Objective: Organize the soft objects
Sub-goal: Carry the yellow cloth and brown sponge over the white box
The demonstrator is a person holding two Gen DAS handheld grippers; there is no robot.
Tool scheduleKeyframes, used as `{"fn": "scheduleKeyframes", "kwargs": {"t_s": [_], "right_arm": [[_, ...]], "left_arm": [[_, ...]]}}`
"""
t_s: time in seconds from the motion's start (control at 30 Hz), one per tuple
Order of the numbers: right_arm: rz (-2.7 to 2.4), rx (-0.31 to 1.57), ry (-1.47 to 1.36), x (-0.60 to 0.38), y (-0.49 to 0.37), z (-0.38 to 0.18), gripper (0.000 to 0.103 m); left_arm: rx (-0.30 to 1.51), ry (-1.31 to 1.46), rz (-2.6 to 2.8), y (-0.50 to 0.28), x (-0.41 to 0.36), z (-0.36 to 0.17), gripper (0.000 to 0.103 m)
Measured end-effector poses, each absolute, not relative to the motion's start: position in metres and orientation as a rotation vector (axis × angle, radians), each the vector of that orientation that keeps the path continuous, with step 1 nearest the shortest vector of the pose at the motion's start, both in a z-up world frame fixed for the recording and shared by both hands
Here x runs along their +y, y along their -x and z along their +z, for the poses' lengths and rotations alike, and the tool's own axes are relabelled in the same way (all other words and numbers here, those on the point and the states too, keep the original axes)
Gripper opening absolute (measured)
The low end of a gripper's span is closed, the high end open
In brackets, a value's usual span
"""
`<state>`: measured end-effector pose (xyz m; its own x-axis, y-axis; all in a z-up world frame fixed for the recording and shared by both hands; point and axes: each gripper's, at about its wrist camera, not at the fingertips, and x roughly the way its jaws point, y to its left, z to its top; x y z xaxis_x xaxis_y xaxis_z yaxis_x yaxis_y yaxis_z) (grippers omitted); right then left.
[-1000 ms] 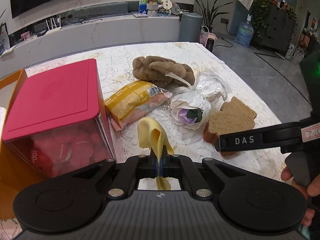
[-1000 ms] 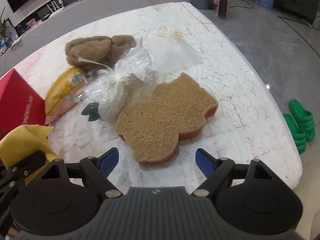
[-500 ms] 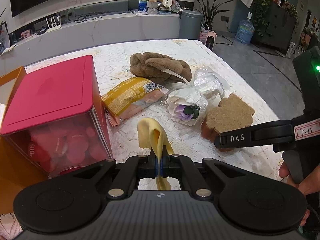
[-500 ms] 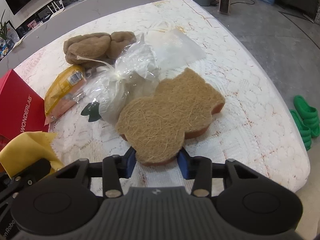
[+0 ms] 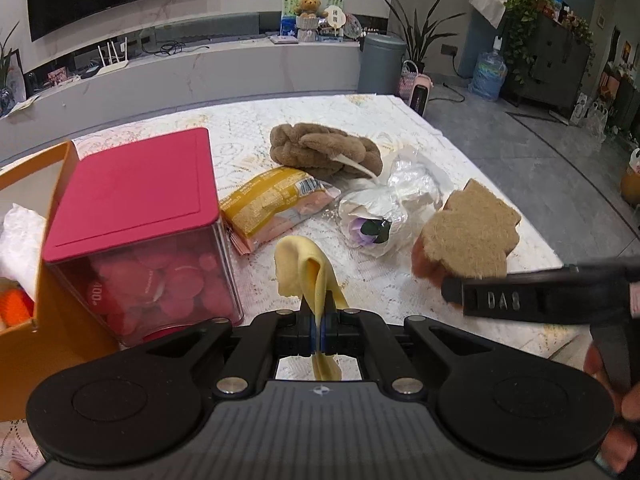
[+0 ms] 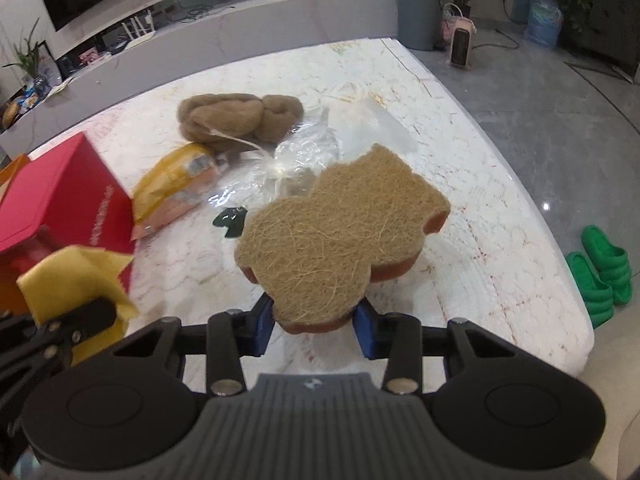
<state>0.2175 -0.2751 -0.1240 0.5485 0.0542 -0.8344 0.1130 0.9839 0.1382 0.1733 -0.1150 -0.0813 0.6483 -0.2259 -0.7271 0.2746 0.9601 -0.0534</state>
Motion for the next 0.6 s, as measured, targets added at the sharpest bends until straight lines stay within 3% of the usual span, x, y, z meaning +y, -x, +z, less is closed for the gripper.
{"fn": "scheduleKeyframes", "kwargs": {"t_s": [0.6], "right_arm": [[0.112, 0.926, -0.086, -0.231, -0.143, -0.098, 0.041]], "left_arm": [[0.733, -0.019, -0.263, -0.138, -0.077, -0.058, 0.002]]}}
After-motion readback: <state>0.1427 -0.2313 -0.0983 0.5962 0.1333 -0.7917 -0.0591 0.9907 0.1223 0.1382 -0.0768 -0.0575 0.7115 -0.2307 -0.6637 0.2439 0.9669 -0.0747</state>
